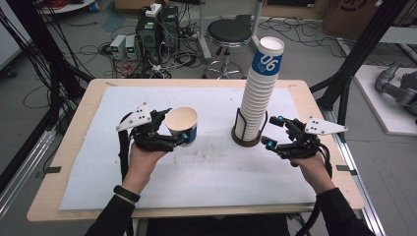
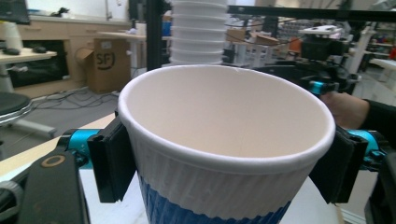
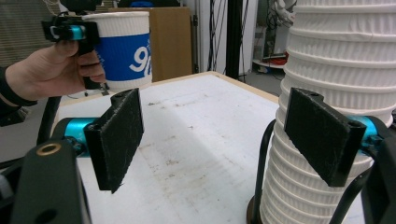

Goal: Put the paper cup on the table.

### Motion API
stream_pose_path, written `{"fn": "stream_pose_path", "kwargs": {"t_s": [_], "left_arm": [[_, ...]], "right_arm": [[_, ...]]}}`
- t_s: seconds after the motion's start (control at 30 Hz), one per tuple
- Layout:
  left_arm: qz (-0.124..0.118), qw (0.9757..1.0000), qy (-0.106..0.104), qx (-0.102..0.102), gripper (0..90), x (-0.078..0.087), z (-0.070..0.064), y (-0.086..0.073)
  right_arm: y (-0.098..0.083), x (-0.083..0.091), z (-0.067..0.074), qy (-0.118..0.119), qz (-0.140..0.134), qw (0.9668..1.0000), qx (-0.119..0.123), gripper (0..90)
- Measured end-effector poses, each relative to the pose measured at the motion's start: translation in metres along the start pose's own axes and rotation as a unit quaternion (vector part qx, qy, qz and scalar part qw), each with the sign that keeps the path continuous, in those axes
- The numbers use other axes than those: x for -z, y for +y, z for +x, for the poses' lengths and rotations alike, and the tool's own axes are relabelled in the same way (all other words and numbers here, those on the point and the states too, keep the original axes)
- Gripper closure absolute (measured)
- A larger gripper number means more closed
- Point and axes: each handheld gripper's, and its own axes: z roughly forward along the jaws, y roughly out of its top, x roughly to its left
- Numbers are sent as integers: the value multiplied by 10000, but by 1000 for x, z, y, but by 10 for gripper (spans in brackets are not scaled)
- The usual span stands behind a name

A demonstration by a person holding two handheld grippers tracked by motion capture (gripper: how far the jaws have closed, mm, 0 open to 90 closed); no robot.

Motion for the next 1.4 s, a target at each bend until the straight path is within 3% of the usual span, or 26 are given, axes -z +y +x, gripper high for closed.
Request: {"fn": "stream_pose_path", "kwargs": {"t_s": [0.2, 0.4, 0.5, 0.9, 1.03, 1.13, 1.4], "left_arm": [[61, 9993, 370, -93, 211, 5, 11, -1], [147, 9964, 790, -276, 210, 9, 20, -1], [12, 9956, 922, -185, 211, 9, 27, -3], [77, 9882, 1529, 106, 211, 10, 60, -16], [51, 9855, 1690, 130, 211, 12, 69, -20], [60, 9833, 1821, 28, 211, 13, 74, -22], [2, 9796, 2005, 158, 214, 16, 90, -31]], "right_arm": [[-1, -2, 0, -13, 46, 10000, -12, 205], [-1, -2, -1, -3, 57, 10000, -9, 205], [-2, -2, -1, -8, 74, 10000, -39, 205], [-2, -2, -2, -26, 103, 9999, -46, 206], [-2, -2, -1, -9, 121, 9999, -69, 205], [-2, -1, -2, -19, 106, 9999, -55, 205], [-4, 0, -1, -12, 115, 9999, -87, 206]]}}
